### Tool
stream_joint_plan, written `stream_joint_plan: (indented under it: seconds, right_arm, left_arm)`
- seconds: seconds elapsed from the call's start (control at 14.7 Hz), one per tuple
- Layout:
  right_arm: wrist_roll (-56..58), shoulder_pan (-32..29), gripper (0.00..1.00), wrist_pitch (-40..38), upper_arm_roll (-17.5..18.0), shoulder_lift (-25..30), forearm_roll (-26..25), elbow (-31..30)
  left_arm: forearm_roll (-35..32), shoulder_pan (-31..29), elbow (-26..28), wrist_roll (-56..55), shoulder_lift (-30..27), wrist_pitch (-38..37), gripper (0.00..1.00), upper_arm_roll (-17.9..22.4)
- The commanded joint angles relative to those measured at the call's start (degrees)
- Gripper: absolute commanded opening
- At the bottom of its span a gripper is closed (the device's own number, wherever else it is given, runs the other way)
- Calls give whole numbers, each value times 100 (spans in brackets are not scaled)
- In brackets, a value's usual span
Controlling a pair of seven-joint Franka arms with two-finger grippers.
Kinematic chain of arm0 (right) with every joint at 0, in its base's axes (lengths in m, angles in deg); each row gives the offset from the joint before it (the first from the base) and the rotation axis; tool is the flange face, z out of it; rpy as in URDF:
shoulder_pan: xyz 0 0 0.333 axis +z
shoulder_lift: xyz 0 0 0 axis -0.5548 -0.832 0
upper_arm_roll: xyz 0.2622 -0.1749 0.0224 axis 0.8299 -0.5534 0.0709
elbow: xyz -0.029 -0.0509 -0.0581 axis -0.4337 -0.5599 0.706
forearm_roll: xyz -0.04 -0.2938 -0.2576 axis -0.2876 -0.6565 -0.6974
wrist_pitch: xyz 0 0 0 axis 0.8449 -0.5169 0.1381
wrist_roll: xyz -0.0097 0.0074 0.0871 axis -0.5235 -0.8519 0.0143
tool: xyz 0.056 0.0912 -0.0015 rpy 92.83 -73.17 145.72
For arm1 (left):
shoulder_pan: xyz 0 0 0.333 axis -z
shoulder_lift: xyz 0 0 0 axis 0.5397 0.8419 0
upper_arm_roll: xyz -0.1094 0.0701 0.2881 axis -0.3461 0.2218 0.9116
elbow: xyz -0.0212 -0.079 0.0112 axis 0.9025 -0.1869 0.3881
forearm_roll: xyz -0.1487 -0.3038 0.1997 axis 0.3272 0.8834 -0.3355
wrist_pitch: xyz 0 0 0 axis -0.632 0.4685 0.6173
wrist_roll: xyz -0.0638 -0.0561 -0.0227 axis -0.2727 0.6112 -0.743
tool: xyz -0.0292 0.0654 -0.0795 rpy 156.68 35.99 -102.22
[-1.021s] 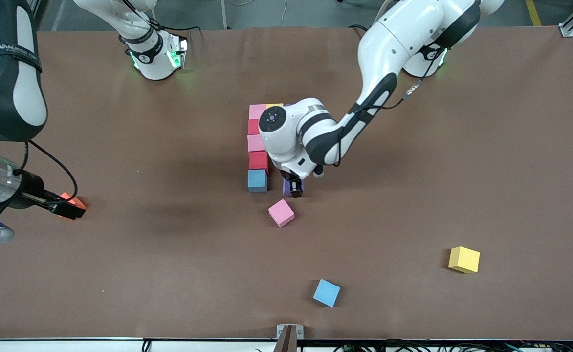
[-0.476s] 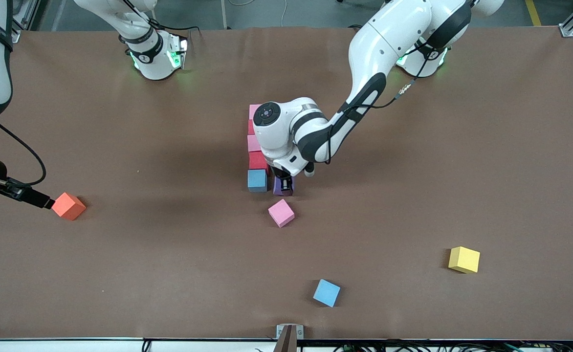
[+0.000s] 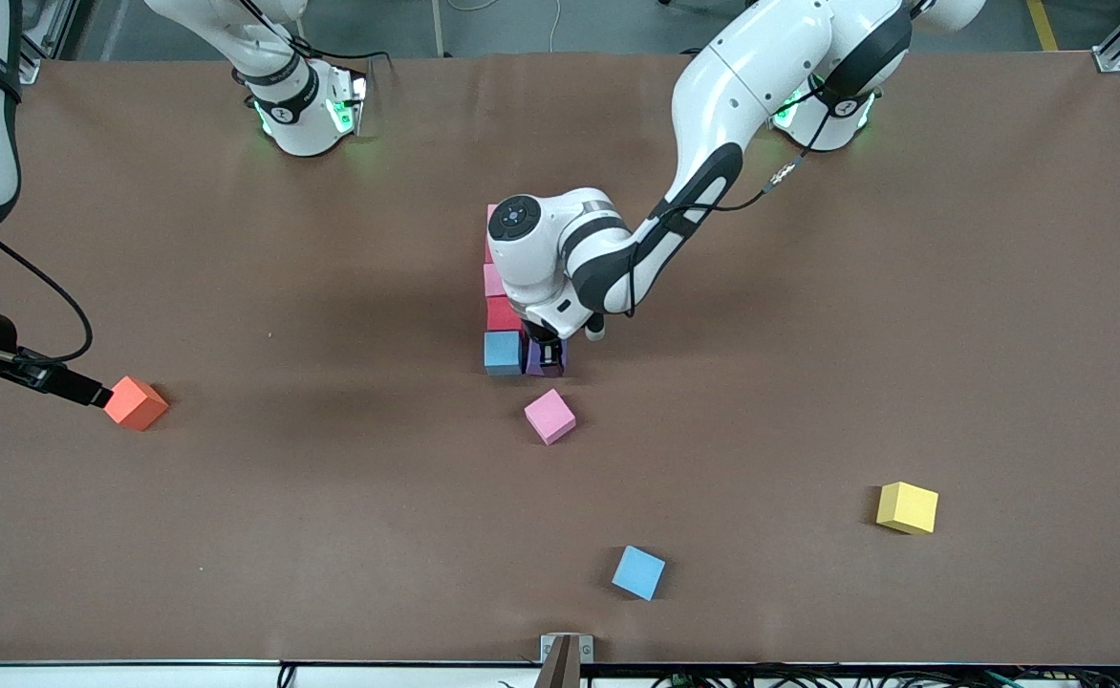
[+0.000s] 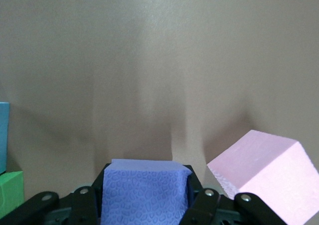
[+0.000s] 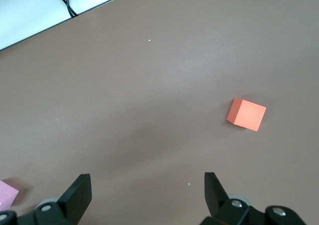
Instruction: Arrange 11 blocks into digit 3
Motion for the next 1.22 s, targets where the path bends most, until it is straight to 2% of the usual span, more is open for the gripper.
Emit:
stream_joint_plan:
  seconds: [0.0, 0.34, 0.61, 0.68, 0.88, 1.02, 1.16]
  right_arm:
    - [409, -121, 100, 50, 16, 164, 82, -146]
    - [455, -87, 100, 94, 7, 181, 223, -163]
    - [620, -104, 100, 33, -19, 418, 153, -164]
    - [1031, -87, 100, 24, -158, 497, 153, -172]
    - [2149, -16, 100, 33, -607, 717, 161, -313]
    - [2230, -42, 100, -37, -617, 866, 153, -374]
    - [2213, -34, 100, -239, -617, 1016, 153, -462]
  left_arm:
    - [-60, 165, -75, -1064, 62, 105, 1, 120]
    - [-60, 174, -75, -1064, 115, 114, 1, 120]
    - [-69, 174, -66, -1047, 115, 193, 10, 120]
    - [-69, 166, -75, -1046, 124, 202, 18, 120]
    - [-69, 166, -75, -1012, 106, 202, 72, 120]
    - [-130, 174, -66, -1002, 45, 159, 100, 120]
    - [-157, 166, -66, -950, -86, 71, 100, 120]
